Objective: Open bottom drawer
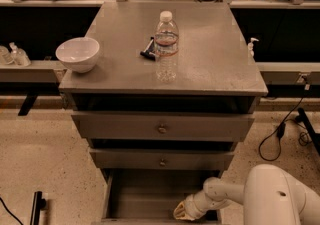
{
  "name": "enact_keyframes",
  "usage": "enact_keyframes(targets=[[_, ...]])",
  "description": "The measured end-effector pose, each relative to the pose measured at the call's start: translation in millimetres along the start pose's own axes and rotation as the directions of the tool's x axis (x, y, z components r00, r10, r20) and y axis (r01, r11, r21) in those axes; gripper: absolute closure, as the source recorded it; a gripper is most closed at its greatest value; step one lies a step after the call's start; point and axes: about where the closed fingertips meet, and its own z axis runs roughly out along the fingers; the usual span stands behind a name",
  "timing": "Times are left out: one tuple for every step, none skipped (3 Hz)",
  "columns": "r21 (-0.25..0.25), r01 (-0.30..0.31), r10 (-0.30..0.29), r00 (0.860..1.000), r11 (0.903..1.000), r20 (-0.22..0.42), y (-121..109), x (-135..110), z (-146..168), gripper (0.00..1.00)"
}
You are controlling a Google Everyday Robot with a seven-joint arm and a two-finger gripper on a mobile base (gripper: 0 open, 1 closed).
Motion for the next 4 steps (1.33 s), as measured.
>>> enact_keyframes(targets=[[-0.005,0.000,0.000,1.000,1.0000,0.001,1,0,0,1.00],[-0.053,0.009,-0.007,1.000,0.9985,0.024,17,-8,-7,1.00],[-0.056,0.009,-0.008,1.000,0.9984,0.029,17,-9,-8,1.00],[-0.073,0.013,-0.009,0.998,0.9972,0.054,26,-14,-15,1.00]])
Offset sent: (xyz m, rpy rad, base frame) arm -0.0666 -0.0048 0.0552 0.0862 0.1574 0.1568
